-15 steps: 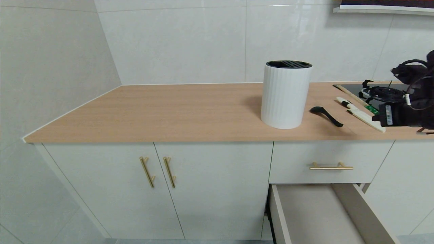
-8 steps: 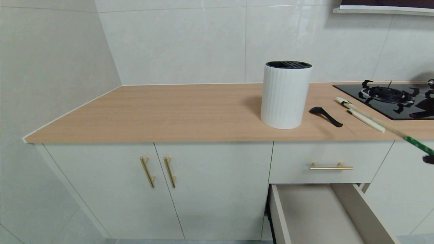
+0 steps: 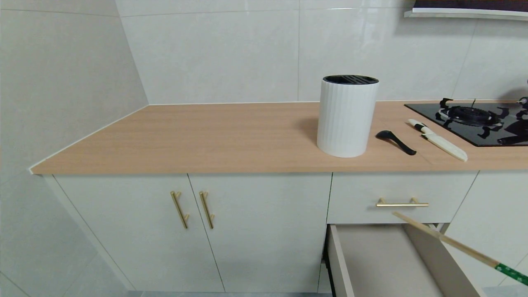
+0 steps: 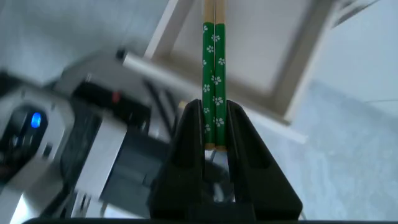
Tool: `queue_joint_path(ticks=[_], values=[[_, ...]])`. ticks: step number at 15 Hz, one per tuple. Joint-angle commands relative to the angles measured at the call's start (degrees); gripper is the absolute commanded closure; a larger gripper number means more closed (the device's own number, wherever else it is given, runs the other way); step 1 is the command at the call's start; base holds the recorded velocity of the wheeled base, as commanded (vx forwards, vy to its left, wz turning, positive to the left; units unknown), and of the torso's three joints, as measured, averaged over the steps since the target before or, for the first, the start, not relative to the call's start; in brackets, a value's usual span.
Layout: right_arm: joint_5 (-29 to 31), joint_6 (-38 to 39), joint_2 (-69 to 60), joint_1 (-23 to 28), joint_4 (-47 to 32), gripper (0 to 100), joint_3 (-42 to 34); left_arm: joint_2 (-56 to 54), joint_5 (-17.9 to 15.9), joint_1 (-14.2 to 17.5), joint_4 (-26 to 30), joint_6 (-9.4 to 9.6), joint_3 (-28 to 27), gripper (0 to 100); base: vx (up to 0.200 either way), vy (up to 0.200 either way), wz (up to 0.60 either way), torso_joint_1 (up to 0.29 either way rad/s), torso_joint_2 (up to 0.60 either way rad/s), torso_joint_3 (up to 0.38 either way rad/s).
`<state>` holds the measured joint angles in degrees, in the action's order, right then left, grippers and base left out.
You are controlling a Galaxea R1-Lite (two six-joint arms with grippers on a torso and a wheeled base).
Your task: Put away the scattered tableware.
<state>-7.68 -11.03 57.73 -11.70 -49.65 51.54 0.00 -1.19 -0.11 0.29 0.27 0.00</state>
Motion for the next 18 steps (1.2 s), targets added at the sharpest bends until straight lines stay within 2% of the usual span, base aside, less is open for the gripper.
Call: queue_joint_path(ticks=[1,3,6,9,13,18], values=[[-3.13,0.13,10.29,-1.92,-0.01,100,-3.82,0.0,-0.04,0.02,0.06,0.0,0.0,0,0.0,0.0,0.0,0.0,0.0,0.0],[-3.48,2.33,22.6,-2.01,2.98,100,-4.43,0.0,-0.04,0.02,0.06,0.0,0.0,0,0.0,0.0,0.0,0.0,0.0,0.0],[-3.13,7.43,27.96,-2.01,13.18,100,-7.68,0.0,0.05,0.02,-0.03,0.0,0.0,0,0.0,0.0,0.0,0.0,0.0,0.0],[-3.22,10.51,32.0,-3.06,14.23,100,-7.42,0.09,0.05,0.02,0.06,0.0,0.0,0,0.0,0.0,0.0,0.0,0.0,0.0],[-3.13,18.85,38.77,-7.46,19.59,100,-7.24,0.09,0.05,0.02,-0.03,0.0,0.0,0,0.0,0.0,0.0,0.0,0.0,0.0],[-3.13,20.61,39.3,-7.46,22.58,100,-7.6,0.0,0.05,0.02,-0.03,0.0,0.0,0,0.0,0.0,0.0,-0.106,0.36,0.247]])
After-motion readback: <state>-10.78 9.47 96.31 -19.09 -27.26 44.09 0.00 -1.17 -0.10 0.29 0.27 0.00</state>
